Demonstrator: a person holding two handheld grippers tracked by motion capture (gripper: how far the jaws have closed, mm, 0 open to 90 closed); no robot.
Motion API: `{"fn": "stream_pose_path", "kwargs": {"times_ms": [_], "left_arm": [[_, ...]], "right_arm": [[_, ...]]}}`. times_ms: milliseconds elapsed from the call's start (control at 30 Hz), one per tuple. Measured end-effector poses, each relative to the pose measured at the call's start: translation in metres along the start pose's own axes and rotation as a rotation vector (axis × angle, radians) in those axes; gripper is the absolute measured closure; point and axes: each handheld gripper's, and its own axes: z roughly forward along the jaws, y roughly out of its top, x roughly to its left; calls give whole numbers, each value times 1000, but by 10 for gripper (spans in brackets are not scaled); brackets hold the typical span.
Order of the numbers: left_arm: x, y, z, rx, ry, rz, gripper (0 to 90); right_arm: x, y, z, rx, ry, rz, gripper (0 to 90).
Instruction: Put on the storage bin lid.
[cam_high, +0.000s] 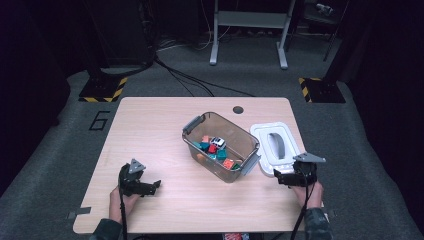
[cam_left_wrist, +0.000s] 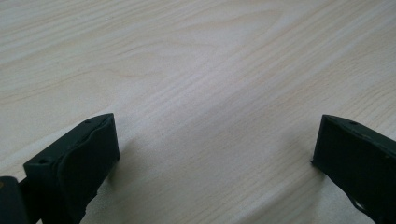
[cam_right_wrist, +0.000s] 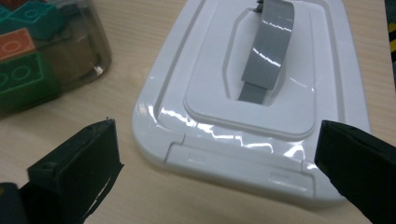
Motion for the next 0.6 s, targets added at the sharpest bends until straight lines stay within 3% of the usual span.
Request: {"fn": "stream_pose_path", "kwargs": {"times_ms": [200, 267, 333, 467, 600], "left_arm": [[-1, 0, 0, -2, 6, -7, 0], [0, 0, 0, 9, 6, 11, 0], [-1, 0, 1, -2, 5, -6, 0], [0, 0, 1, -8, 8, -1, 0], [0, 1, 1, -8, 8, -1, 0]], "right_arm": [[-11, 25, 16, 52, -14, 29, 20], [-13, 33, 21, 71, -17, 39, 56], [-14, 40, 28, 87, -20, 44, 82], [-16, 54, 43, 120, -47, 53, 167], [-15, 65, 57, 143, -65, 55, 326]]}}
